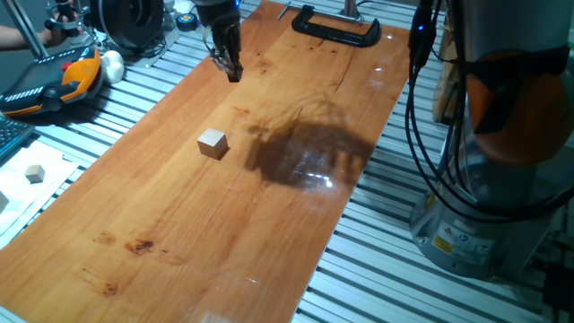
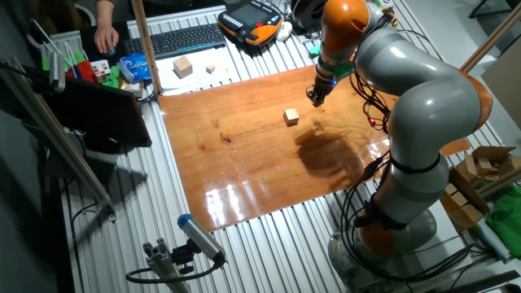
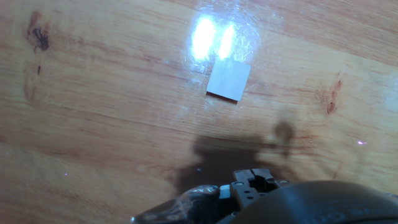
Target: Approach and touch the side of the small block
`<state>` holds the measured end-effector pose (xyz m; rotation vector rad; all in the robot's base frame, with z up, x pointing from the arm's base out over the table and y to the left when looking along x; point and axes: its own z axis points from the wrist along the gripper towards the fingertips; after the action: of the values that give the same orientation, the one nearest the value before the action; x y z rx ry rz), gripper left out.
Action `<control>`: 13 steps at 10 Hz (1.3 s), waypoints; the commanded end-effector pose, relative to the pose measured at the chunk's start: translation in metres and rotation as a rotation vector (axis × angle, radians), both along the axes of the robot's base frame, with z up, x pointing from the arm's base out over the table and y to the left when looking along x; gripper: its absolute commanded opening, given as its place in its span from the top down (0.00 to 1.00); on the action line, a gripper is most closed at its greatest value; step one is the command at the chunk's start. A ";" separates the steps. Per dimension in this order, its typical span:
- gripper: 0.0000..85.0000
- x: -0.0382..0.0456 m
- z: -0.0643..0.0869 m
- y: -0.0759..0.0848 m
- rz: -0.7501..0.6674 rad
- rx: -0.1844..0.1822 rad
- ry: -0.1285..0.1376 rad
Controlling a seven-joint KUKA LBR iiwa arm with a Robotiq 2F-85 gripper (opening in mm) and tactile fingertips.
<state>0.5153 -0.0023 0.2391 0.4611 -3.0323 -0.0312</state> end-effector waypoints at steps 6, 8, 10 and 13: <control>0.99 0.0001 0.000 0.000 -0.006 0.004 0.001; 0.99 0.0001 0.000 0.000 -0.026 0.016 -0.001; 0.99 0.0001 0.000 0.000 -0.067 0.070 -0.025; 0.99 0.0001 0.000 0.000 -0.102 0.073 0.011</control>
<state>0.5153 -0.0021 0.2391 0.3004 -3.0495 -0.1480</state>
